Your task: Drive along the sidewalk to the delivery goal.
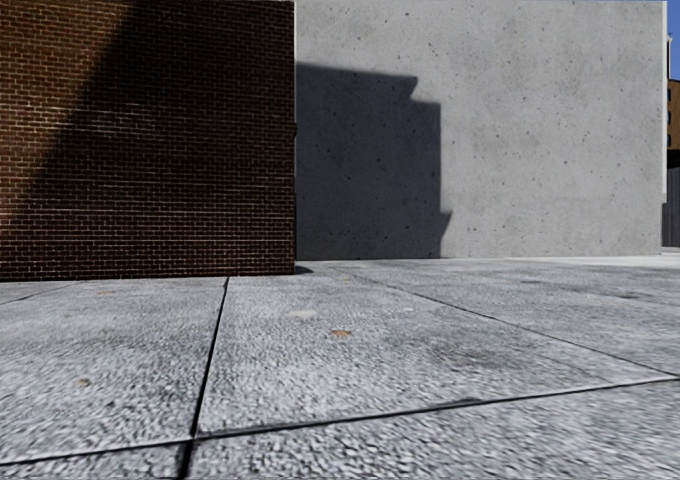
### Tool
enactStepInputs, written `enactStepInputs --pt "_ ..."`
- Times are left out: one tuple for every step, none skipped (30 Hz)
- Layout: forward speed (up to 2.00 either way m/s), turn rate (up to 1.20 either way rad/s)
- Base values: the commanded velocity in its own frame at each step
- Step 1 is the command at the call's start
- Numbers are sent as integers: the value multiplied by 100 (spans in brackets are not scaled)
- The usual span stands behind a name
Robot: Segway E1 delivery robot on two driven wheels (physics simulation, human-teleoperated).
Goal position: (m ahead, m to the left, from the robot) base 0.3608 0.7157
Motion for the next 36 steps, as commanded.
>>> enactStepInputs --pt "124 42" --pt "121 42" --pt "117 42" --pt "113 42" --pt "108 42" --pt "108 42" --pt "105 42" --pt "102 42" --pt "100 42" --pt "100 42" --pt "99 42" --pt "91 41" --pt "15 0" --pt "15 0" --pt "0 0" --pt "0 0" --pt "0 0" --pt "0 0" --pt "0 0" --pt "0 0" --pt "0 0" --pt "0 0" --pt "0 0" --pt "0 0" --pt "0 0" --pt "0 0" --pt "0 0" --pt "0 0" --pt "0 0" --pt "0 0" --pt "0 0" --pt "0 0" --pt "0 0" --pt "0 0" --pt "0 0" --pt "0 0"
